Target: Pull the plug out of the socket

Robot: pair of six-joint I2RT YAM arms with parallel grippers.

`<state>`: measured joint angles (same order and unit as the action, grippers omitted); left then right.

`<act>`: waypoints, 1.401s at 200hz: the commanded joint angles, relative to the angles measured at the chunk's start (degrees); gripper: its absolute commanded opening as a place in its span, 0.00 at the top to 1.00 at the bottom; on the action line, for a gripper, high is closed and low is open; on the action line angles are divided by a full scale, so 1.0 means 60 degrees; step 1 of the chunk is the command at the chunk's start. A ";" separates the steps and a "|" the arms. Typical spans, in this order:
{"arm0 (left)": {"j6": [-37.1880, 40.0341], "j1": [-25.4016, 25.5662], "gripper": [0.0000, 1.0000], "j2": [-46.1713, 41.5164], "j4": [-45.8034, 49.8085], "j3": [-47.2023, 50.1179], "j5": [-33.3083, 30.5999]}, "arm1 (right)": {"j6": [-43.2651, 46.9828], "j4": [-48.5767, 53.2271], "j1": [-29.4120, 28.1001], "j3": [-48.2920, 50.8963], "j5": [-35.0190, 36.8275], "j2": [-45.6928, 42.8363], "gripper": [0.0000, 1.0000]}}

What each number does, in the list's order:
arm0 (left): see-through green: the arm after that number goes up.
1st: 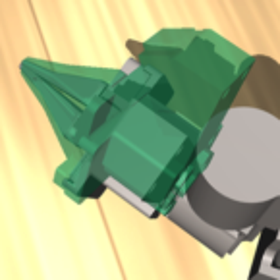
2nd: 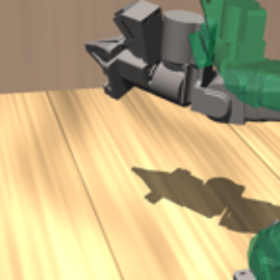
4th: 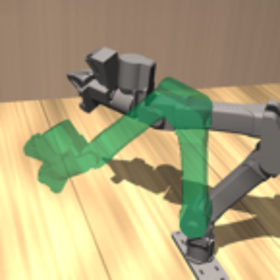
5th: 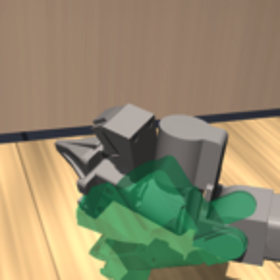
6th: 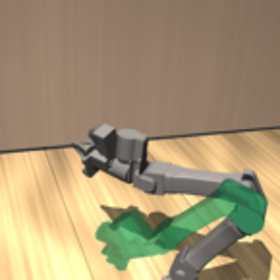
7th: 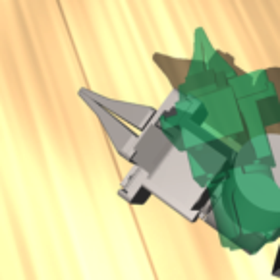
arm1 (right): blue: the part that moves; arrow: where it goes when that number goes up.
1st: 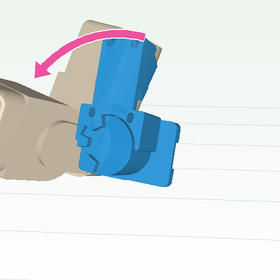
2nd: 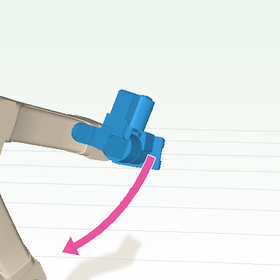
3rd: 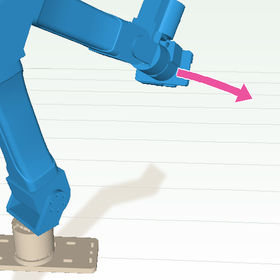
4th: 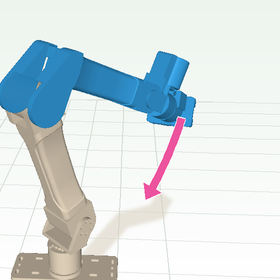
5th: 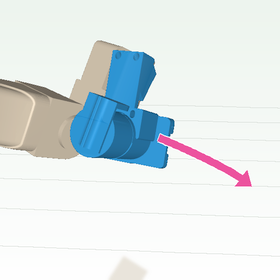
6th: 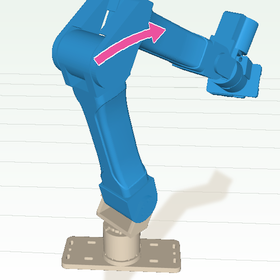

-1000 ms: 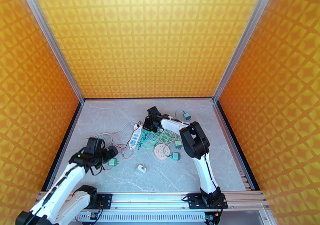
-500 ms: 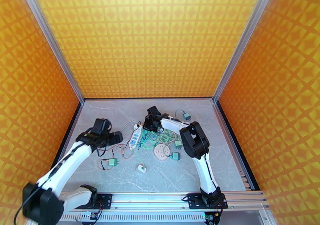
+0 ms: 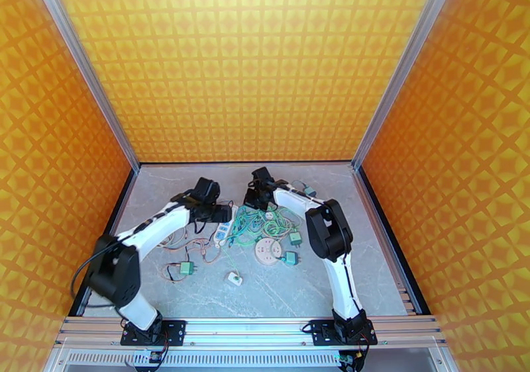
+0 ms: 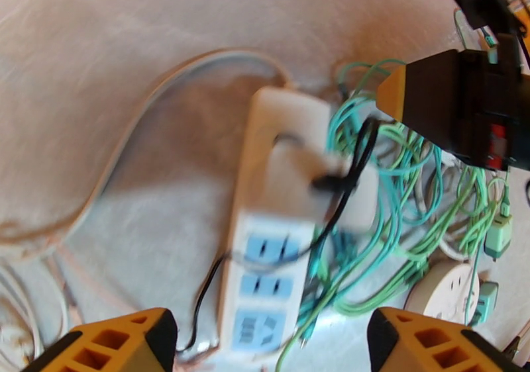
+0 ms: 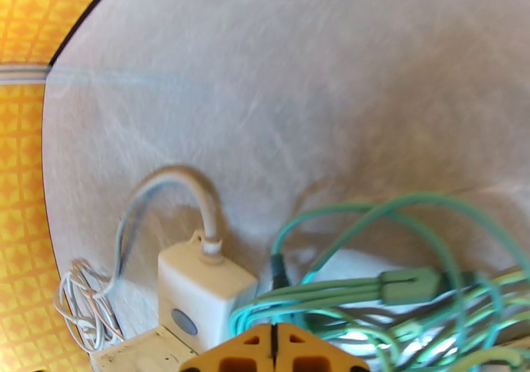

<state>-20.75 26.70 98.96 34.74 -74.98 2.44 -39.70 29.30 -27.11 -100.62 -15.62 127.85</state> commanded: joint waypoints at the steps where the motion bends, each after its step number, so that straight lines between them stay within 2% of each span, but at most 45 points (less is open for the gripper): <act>1: 0.0486 0.0062 0.21 0.0522 -0.0245 -0.0576 -0.0127 | 0.0258 -0.0209 -0.0010 -0.0179 -0.0424 -0.0291 1.00; 34: 0.0772 0.0172 0.21 0.1335 -0.0299 -0.1042 -0.0122 | 0.0287 -0.0462 0.0001 -0.0307 -0.0771 -0.0117 1.00; 115: 0.1041 0.0301 0.23 0.2417 -0.0103 -0.1806 -0.0290 | -0.0120 -0.1269 0.0001 -0.1256 -0.2582 0.1157 1.00; 137: 0.1071 0.0296 0.29 0.2479 -0.0064 -0.1813 -0.0388 | -0.0290 -0.1532 0.0003 -0.1362 -0.3059 0.1423 1.00; 149: 0.1097 0.0324 0.37 0.2441 -0.0065 -0.1796 -0.0389 | -0.0377 -0.1689 -0.0012 -0.1377 -0.3267 0.1553 1.00; 162: 0.1108 0.0359 0.40 0.2419 -0.0067 -0.1796 -0.0382 | -0.0506 -0.1852 -0.0029 -0.1380 -0.3491 0.1669 1.00; 172: 0.1128 0.0382 0.47 0.2421 -0.0053 -0.1808 -0.0381 | -0.0583 -0.1984 -0.0059 -0.1381 -0.3687 0.1760 1.00; 189: 0.1119 0.0428 0.47 0.2451 -0.0034 -0.1858 -0.0387 | -0.0717 -0.2139 -0.0137 -0.1470 -0.4109 0.1985 1.00; 226: 0.1060 0.0458 0.49 0.2486 0.0025 -0.1961 -0.0388 | -0.0279 -0.1081 -0.0228 -0.1651 -0.3828 0.2316 1.00; 280: 0.1013 0.0459 0.53 0.2083 0.0215 -0.2075 -0.0567 | 0.0269 -0.0128 -0.0229 -0.1233 -0.2768 0.2254 1.00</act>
<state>-14.50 28.88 113.34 34.74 -84.88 0.08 -40.73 20.73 -28.05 -109.56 -37.41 139.52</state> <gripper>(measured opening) 0.545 0.040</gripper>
